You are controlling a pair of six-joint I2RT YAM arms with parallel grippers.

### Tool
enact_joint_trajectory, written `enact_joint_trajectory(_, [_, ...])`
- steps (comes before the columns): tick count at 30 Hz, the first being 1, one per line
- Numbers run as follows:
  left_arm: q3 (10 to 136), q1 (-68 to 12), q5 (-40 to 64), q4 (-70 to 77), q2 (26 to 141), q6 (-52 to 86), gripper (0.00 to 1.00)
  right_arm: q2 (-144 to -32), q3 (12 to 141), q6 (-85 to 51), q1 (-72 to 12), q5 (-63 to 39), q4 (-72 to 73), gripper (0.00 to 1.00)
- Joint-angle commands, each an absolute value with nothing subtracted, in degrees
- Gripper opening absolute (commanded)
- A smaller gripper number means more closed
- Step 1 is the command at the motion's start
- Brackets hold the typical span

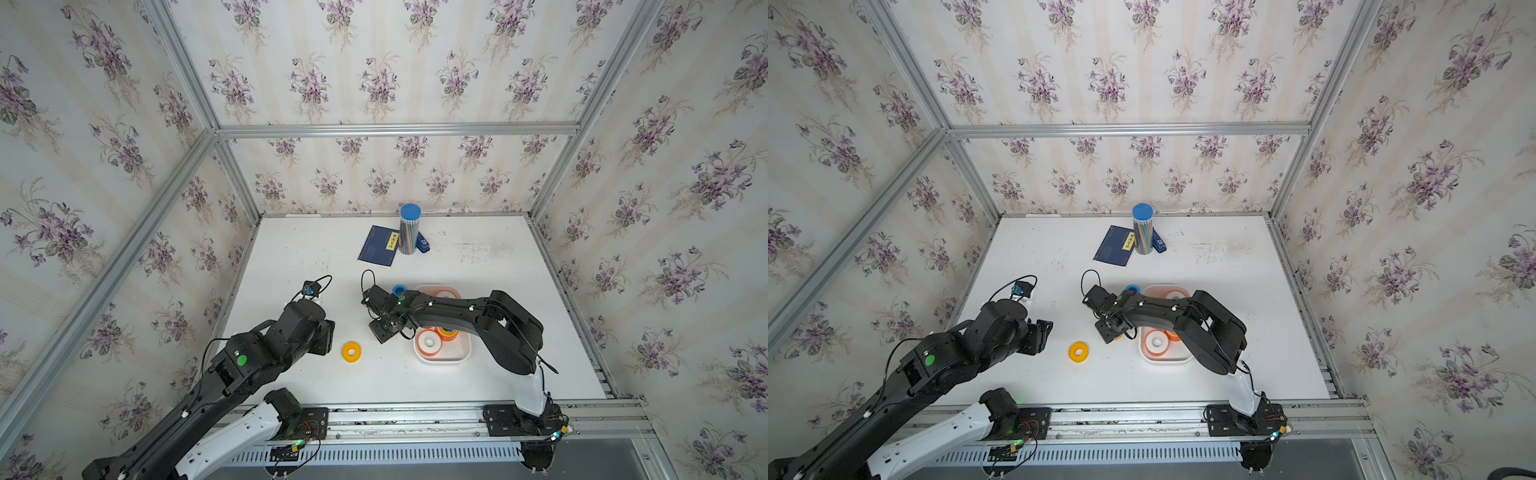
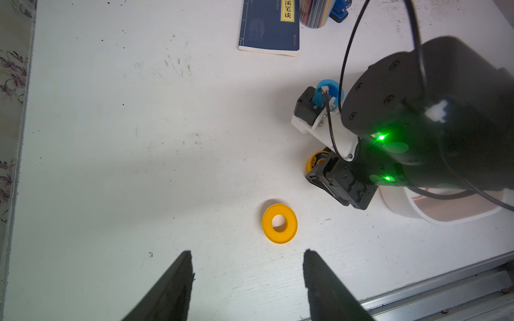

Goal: Put the sealing tape into the storage box
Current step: Pick up the sealing tape at the center of the board, then place the sealing tape in the storage box.

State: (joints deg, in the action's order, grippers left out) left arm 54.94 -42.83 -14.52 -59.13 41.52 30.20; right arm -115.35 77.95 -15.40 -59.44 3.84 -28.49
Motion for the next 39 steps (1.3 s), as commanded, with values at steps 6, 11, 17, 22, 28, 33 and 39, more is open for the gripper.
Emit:
enact_joint_trajectory(6, [55.02, -42.77, -14.83, -58.86, 41.57, 29.79, 0.63, -110.08, 78.37, -15.47, -59.57, 3.70, -30.50, 0.53])
enact_joint_trajectory(11, [55.11, -42.80, -15.01, -59.13, 41.66, 29.90, 0.64, -103.58, 75.39, -15.72, -58.65, 4.63, -31.17, 0.53])
enact_joint_trajectory(17, [54.80, -42.80, -14.68, -58.74, 41.74, 29.81, 0.64, -91.36, 65.52, -17.15, -54.91, 5.56, -30.94, 0.53])
enact_joint_trajectory(22, [55.02, -42.80, -14.42, -58.94, 42.49, 29.81, 0.64, -82.21, 56.27, -18.35, -51.29, 5.23, -30.15, 0.53])
enact_joint_trajectory(28, [55.04, -42.80, -14.94, -58.96, 42.50, 29.93, 0.64, -77.74, 49.17, -19.83, -50.68, 3.66, -28.58, 0.53])
enact_joint_trajectory(33, [54.89, -42.78, -15.12, -58.85, 42.71, 29.92, 0.64, -77.51, 46.08, -20.52, -50.87, 1.76, -27.22, 0.53])
enact_joint_trajectory(39, [55.02, -42.80, -15.01, -58.98, 42.80, 29.98, 0.64, -79.53, 45.83, -20.54, -51.77, 1.56, -26.56, 0.54])
